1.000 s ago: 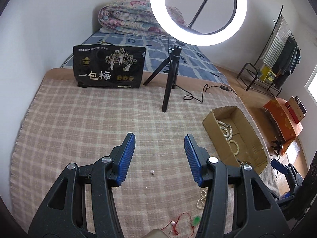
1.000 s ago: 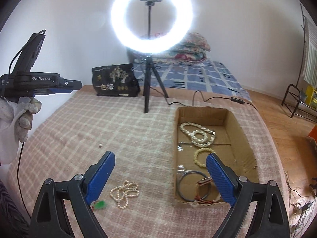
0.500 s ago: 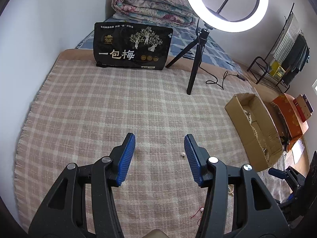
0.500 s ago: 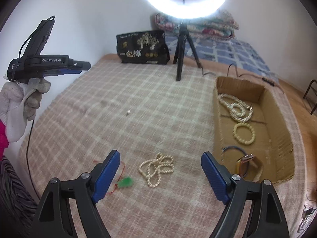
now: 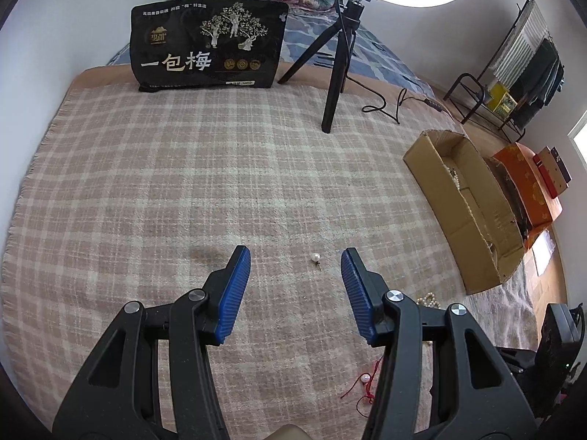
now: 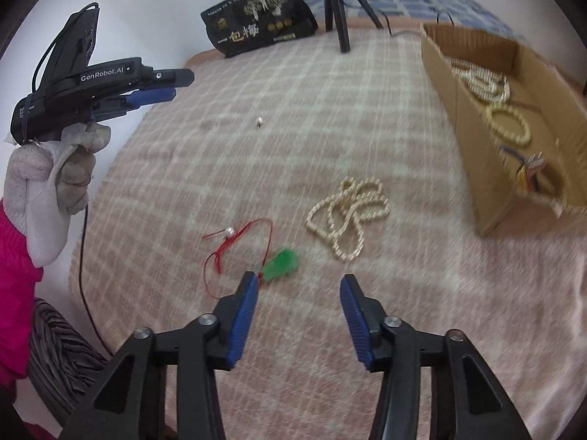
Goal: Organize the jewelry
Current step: 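Move both tools back over the blanket toward the cream pearl necklace and green pendant, then lower the left tool to the white pearl earring while the right tool approaches the green pendant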
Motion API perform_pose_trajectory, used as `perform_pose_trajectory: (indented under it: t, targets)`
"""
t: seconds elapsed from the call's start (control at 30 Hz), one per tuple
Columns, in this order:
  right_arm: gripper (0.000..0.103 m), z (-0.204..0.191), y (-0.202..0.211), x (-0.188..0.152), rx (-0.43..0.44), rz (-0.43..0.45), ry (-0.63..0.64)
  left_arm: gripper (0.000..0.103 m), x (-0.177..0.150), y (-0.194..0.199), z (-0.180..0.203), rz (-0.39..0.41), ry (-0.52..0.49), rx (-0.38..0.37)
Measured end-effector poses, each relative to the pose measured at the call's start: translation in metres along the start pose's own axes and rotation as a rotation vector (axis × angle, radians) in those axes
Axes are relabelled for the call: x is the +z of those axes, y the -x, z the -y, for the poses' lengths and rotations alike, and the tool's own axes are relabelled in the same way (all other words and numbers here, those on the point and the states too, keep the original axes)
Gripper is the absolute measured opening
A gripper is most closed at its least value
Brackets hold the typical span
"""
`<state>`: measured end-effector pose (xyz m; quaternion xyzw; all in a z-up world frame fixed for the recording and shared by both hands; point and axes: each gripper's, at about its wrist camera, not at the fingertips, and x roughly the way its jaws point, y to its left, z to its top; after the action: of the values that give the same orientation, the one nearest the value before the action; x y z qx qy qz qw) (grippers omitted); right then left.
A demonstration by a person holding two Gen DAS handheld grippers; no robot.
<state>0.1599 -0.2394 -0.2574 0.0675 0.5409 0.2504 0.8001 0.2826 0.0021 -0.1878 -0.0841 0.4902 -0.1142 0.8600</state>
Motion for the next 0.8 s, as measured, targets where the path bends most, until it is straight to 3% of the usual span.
perform_pose_trajectory:
  t: [0.17, 0.47, 0.8]
  targets:
    - [0.039, 0.001, -0.007, -0.004, 0.072, -0.028, -0.077, 0.052, -0.002, -0.01, 0.001, -0.024, 0.004, -0.012]
    - [0.034, -0.002, -0.024, 0.004, 0.066, -0.051, -0.122, 0.052, 0.0, -0.016, -0.005, -0.032, 0.032, -0.027]
    - [0.031, -0.018, -0.04, 0.017, -0.054, -0.035, -0.025, 0.052, 0.002, -0.03, -0.008, -0.058, 0.045, -0.042]
